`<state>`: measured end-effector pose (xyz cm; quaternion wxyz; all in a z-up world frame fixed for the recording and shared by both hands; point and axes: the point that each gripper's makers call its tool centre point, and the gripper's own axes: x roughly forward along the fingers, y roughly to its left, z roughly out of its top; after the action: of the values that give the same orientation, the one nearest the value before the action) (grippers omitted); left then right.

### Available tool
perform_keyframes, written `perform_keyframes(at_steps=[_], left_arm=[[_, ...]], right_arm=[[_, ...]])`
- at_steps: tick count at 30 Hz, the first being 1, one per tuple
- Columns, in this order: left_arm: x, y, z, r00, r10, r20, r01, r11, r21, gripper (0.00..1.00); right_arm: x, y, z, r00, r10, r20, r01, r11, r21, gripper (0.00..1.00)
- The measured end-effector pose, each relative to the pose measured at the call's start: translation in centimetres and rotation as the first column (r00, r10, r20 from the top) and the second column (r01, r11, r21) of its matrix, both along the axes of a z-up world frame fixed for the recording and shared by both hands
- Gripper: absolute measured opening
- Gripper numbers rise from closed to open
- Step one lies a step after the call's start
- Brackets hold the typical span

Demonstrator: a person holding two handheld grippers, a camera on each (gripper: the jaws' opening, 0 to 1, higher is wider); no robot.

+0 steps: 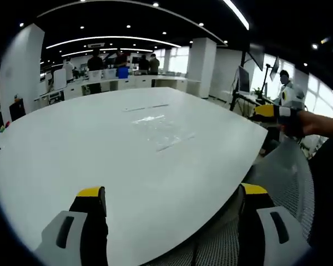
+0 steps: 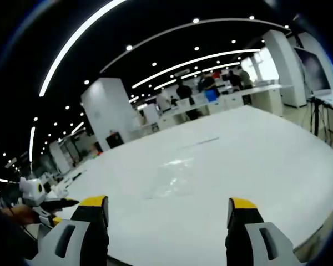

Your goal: Open the resealable bag by pulling the two sides of the seal apart until the entire bag opening is separated and visibly accessible.

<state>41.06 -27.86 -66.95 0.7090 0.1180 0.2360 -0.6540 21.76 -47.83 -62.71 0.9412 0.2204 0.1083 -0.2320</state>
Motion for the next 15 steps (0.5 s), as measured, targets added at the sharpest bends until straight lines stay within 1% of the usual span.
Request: perform_keyframes(at_steps=[8, 10, 15], left_arm=[[-0.02, -0.06, 0.14, 1.000, 0.005, -0.005, -0.005, 1.000, -0.004, 0.96], [-0.11, -0.14, 0.22, 1.000, 0.003, -0.018, -0.003, 1.000, -0.012, 0.96], [-0.16, -0.11, 0.29, 1.000, 0.002, -0.021, -0.002, 1.000, -0.016, 0.95]], right_arm=[[-0.05, -0.22, 0.04, 1.000, -0.006, 0.013, 0.005, 1.000, 0.010, 0.87], [0.02, -0.08, 0.18, 1.000, -0.002, 0.018, 0.002, 1.000, 0.012, 0.87], [0.00, -0.03, 0.04, 1.000, 0.002, 0.011, -0.002, 1.000, 0.010, 0.87]])
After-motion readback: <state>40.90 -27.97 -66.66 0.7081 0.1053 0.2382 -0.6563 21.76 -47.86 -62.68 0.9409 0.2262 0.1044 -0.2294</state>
